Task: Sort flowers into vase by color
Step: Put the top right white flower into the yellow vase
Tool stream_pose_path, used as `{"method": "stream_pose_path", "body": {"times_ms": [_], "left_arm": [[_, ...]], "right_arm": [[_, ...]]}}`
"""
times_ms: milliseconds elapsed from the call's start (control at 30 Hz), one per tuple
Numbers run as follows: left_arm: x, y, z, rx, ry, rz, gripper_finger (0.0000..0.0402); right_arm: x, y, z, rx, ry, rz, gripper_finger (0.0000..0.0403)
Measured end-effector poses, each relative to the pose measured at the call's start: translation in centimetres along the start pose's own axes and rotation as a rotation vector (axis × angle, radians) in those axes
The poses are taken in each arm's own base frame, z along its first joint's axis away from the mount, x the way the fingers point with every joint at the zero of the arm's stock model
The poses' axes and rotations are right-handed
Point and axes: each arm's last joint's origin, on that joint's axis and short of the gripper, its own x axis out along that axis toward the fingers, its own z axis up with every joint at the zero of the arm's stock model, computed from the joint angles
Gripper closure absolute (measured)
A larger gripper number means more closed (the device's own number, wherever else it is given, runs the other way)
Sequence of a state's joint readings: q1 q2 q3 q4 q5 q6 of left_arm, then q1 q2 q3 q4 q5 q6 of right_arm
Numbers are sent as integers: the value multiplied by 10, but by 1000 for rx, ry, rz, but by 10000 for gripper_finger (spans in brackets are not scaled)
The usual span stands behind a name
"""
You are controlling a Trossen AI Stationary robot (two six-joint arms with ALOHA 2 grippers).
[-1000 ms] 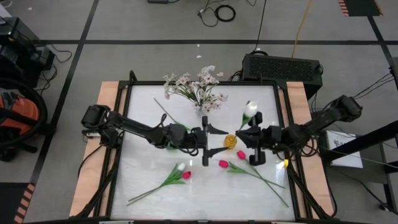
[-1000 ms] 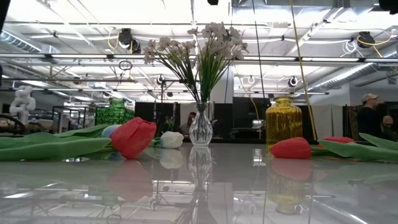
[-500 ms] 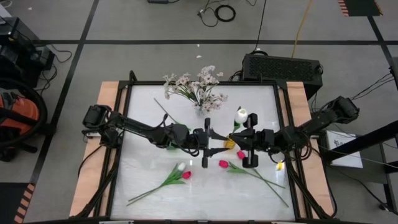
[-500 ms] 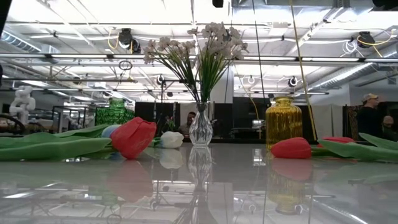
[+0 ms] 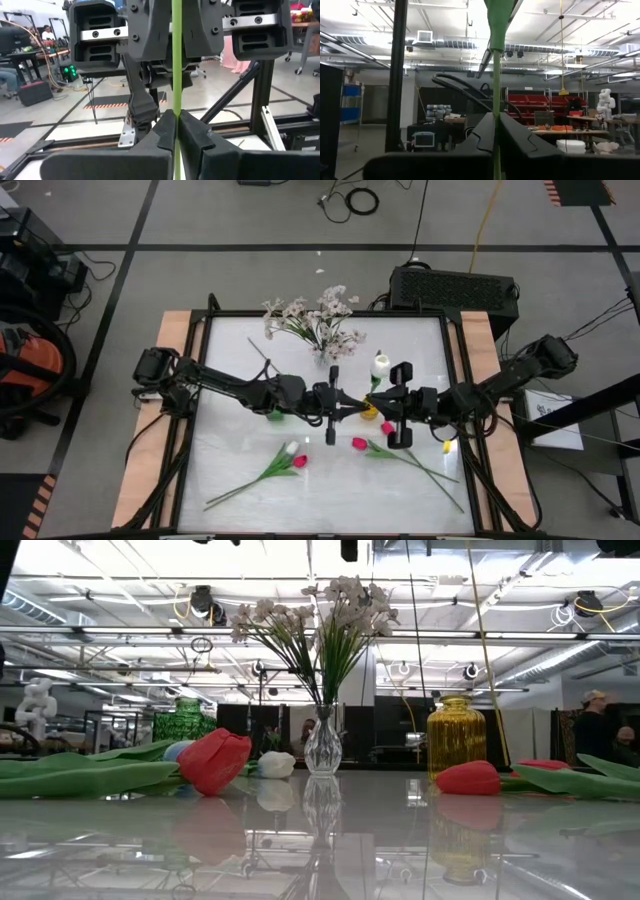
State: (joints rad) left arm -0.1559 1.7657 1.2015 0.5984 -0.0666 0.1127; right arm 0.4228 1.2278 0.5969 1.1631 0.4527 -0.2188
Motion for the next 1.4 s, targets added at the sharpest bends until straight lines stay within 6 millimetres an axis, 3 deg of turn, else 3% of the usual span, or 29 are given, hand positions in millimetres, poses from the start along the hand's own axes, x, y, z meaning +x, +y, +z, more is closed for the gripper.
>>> {"method": "stream_pose_path", "body": {"times_ms": [367, 567, 867, 1200, 1400], "left_arm": [[-1, -1, -12, 7, 114, -1, 386], [-1, -1, -12, 6, 118, 0, 386], [-1, -1, -12, 6, 122, 3, 386], [-1, -1, -13, 6, 126, 19, 386], [-1, 0, -15, -13, 155, 59, 386]], "right_arm": [[-13, -2, 18, 80, 100, -46, 277], [-20, -4, 27, 91, 129, -26, 257], [-22, -4, 29, 71, 131, -21, 292], [-22, -4, 26, 39, 155, -21, 393], [-22, -6, 25, 19, 180, -91, 400]]}}
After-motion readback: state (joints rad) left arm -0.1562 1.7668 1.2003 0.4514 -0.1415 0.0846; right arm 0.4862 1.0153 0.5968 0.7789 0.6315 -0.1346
